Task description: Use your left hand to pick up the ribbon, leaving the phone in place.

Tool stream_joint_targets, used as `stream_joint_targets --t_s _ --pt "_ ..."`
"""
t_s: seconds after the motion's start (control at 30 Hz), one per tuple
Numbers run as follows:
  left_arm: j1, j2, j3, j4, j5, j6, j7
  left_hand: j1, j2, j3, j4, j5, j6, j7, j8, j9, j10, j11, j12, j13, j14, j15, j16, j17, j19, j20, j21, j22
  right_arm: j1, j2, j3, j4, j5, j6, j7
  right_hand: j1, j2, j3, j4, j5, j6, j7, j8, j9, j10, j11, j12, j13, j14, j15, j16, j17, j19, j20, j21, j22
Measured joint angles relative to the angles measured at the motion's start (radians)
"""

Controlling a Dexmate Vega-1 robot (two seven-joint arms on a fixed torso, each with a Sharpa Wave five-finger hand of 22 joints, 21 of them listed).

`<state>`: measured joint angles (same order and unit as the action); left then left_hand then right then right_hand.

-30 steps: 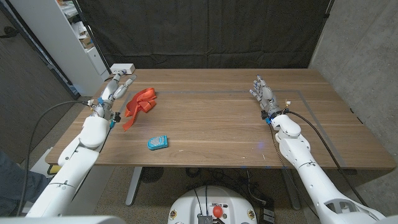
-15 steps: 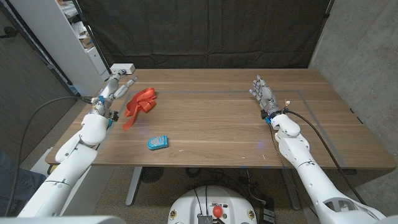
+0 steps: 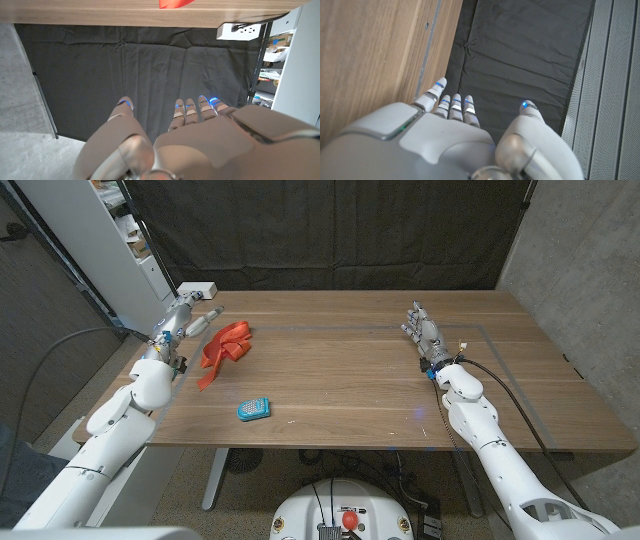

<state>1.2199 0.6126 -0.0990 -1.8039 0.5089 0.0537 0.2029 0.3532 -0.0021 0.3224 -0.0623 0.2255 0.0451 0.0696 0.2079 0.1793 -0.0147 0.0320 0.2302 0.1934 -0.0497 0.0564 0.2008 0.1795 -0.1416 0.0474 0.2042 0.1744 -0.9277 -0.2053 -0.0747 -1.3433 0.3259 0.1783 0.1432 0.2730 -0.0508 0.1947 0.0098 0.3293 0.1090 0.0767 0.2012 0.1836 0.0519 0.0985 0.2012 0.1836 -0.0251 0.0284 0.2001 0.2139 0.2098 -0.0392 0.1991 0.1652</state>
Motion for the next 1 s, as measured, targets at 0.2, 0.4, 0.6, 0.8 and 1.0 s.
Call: stream_joint_targets --t_s 0.2,0.4,0.6,0.8,1.0 --pt "0.003 0.015 0.018 -0.020 0.046 0.064 0.000 0.009 -0.009 -0.003 -0.017 0.000 0.000 0.000 -0.001 0.000 0.007 0.007 0.000 0.000 0.013 0.013 0.000 0.000 0.009 0.026 0.000 0.005 -0.009 0.000 0.003 -0.008 0.003 -0.002 0.000 0.000 0.000 0.000 0.000 0.000 0.000 0.000 0.000 0.000 0.000 0.000 0.000 0.000 0.000 0.000 0.000 0.000 0.000 0.000 0.000 0.000" --pt "0.004 0.028 0.035 -0.036 0.073 0.103 -0.001 0.025 -0.017 0.000 -0.030 0.000 -0.008 0.000 -0.009 0.000 0.009 0.020 0.000 0.000 0.021 0.021 0.000 0.000 0.017 0.043 0.000 0.005 -0.013 0.000 0.004 -0.011 0.004 -0.002 -0.001 0.000 0.000 0.000 0.000 0.000 0.000 0.000 0.000 0.000 0.000 0.000 0.000 0.000 0.000 0.000 0.000 0.000 0.000 0.000 0.000 0.000" --pt "0.003 0.043 0.056 -0.047 0.112 0.166 -0.012 0.042 -0.027 0.002 -0.047 0.002 -0.008 0.000 -0.009 0.000 0.026 0.038 0.007 0.005 0.035 0.035 0.000 0.000 0.023 0.051 0.000 0.005 -0.019 0.000 0.005 -0.012 0.004 -0.002 -0.001 0.000 0.000 0.000 0.000 0.000 0.002 0.002 0.000 0.000 0.000 0.000 0.000 0.000 0.000 0.000 0.000 0.000 0.000 0.000 0.000 0.000" --pt "-0.009 0.061 0.082 -0.055 0.130 0.191 -0.018 0.065 -0.033 0.004 -0.065 0.004 0.013 0.016 -0.004 0.000 0.052 0.045 0.016 0.009 0.043 0.043 0.000 0.005 0.040 0.065 0.011 0.005 -0.020 0.001 0.005 -0.012 0.005 -0.001 -0.002 0.000 0.000 0.000 0.000 0.000 0.006 0.006 0.000 0.000 0.000 0.000 0.000 0.000 0.000 0.000 0.000 0.000 0.000 0.000 0.000 0.000" --pt "-0.027 0.080 0.105 -0.059 0.170 0.272 -0.056 0.076 -0.034 0.010 -0.073 0.004 0.029 0.018 0.004 0.000 0.056 0.048 0.023 0.014 0.054 0.043 0.000 0.005 0.055 0.075 0.011 0.005 -0.021 0.005 0.005 -0.006 0.005 0.004 -0.002 0.000 0.000 0.000 0.000 0.000 0.011 0.000 0.000 0.000 0.000 0.000 0.000 0.000 0.000 0.000 0.000 0.000 0.000 0.000 0.000 0.000"
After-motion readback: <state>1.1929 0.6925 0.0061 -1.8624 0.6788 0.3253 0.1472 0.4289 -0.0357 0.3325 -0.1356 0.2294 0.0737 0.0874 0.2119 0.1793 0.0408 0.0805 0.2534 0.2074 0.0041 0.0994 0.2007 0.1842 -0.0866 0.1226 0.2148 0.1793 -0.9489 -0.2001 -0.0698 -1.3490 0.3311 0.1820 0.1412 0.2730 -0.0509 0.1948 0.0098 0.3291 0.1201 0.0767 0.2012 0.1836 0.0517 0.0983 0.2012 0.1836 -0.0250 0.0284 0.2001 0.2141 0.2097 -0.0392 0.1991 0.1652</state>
